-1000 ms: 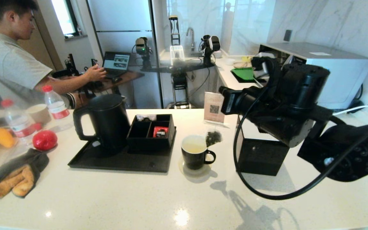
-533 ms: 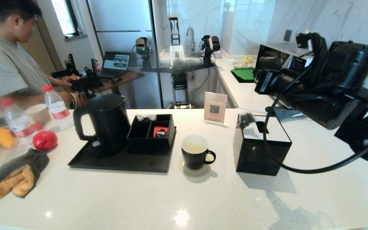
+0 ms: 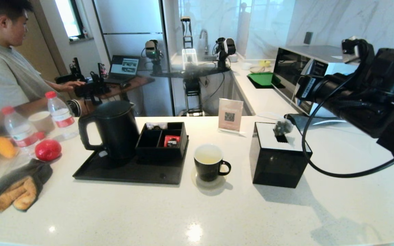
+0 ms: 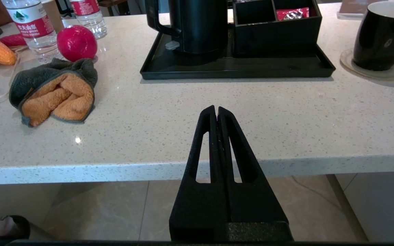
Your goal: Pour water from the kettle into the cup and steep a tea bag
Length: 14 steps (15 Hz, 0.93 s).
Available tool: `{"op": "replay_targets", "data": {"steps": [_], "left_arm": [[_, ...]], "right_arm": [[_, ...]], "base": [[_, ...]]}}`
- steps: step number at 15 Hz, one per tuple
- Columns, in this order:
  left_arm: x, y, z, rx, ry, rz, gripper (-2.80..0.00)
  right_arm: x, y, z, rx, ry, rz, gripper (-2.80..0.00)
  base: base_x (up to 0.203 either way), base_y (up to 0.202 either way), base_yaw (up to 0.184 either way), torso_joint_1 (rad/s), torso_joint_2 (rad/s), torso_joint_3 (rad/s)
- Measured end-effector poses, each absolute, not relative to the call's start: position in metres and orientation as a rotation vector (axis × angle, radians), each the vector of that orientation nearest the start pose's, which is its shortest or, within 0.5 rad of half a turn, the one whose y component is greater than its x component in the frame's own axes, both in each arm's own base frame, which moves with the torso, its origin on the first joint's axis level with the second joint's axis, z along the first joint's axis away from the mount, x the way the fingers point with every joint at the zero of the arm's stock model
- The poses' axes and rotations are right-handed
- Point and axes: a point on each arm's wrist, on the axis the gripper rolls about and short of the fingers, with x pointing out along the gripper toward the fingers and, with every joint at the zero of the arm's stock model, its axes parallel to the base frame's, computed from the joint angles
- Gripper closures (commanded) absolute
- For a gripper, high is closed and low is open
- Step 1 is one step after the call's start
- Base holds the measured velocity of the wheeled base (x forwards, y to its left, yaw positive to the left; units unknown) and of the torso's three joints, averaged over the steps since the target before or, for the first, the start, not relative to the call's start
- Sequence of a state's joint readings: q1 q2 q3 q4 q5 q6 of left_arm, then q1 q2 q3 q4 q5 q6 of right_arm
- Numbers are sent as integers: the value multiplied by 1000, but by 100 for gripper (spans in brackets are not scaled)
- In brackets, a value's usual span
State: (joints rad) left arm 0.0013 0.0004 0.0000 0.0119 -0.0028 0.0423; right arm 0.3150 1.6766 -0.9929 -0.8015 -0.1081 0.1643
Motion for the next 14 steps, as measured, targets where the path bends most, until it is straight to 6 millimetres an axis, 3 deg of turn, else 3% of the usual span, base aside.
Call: {"op": "replay_targets", "data": {"steps": [6,14], "left_arm": [[-23,0,74,42,12,-2,0],[-23,0,74,42,13,-2,0]], "right_arm": [[304,88,254,221,-83,189,0],[306,94,237,209,-28,200,0]], "base": [[0,0,0,0,0,0],[0,0,0,0,0,0]]}}
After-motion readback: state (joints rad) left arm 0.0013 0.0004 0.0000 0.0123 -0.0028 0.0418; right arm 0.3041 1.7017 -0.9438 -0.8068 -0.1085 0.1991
